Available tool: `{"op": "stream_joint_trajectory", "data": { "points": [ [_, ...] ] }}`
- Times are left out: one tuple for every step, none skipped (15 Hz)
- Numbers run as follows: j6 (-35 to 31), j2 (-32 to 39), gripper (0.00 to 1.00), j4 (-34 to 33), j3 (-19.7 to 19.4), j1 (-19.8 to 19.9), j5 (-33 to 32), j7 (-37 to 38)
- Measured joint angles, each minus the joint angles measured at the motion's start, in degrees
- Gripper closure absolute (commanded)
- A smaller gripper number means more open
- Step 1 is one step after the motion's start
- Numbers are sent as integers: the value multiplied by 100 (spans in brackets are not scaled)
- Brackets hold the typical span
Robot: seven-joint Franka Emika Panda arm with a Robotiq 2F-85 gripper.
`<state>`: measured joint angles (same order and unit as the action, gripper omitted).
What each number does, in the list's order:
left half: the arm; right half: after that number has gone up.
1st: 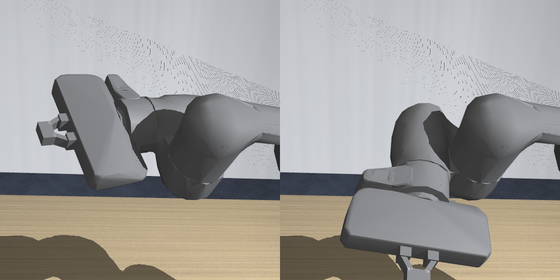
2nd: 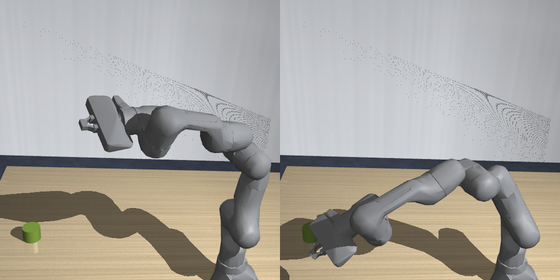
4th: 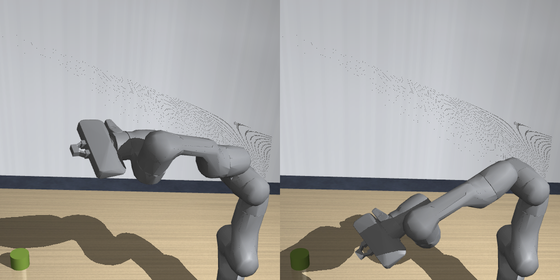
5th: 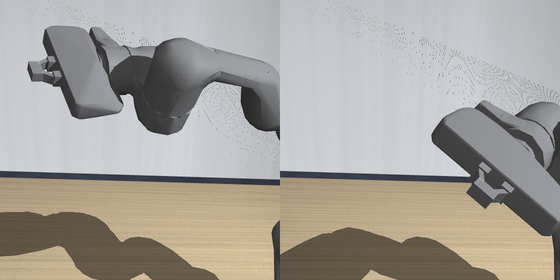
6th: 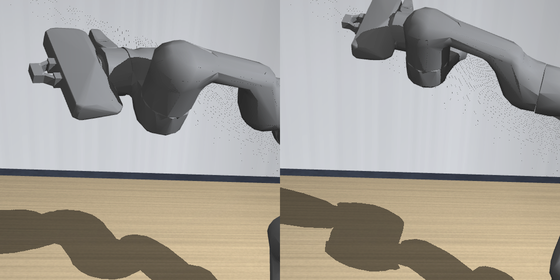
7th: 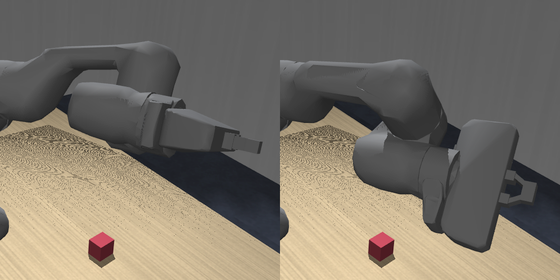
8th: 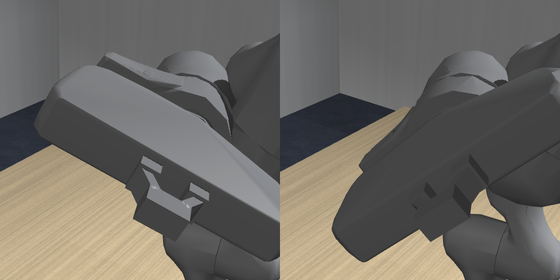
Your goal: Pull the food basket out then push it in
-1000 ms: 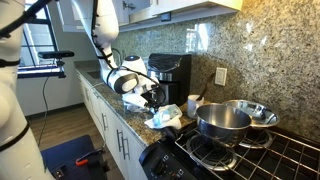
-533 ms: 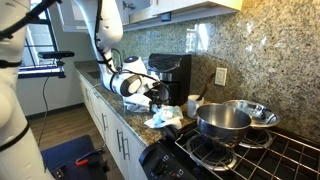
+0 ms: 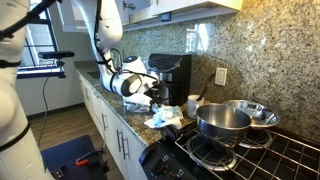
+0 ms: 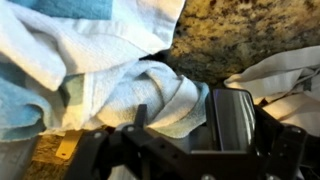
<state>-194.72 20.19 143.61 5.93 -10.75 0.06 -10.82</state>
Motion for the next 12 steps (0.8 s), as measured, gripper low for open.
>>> {"op": "stream_joint_trajectory", "data": {
  "points": [
    [-6,-6,0,0,-12,-19,0,0],
    [-32,-10,0,0,-12,-25,-7,0],
    [-66,-13,0,1,-12,-27,-22,0],
    [-115,-16,0,3,-9,-28,-46,0],
    [-188,-16,0,8,-6,-28,-72,0],
    [-271,-17,0,15,1,-28,-96,3],
    [-330,-17,0,20,7,-26,-117,8],
    [-336,-32,0,16,13,-21,-133,14],
    [-336,-62,6,9,19,-15,-140,18],
    [-335,-103,26,9,27,-9,-147,29],
    [-335,-143,34,9,39,-2,-158,63],
    [-333,-180,41,10,51,1,-174,107]
  ]
}}
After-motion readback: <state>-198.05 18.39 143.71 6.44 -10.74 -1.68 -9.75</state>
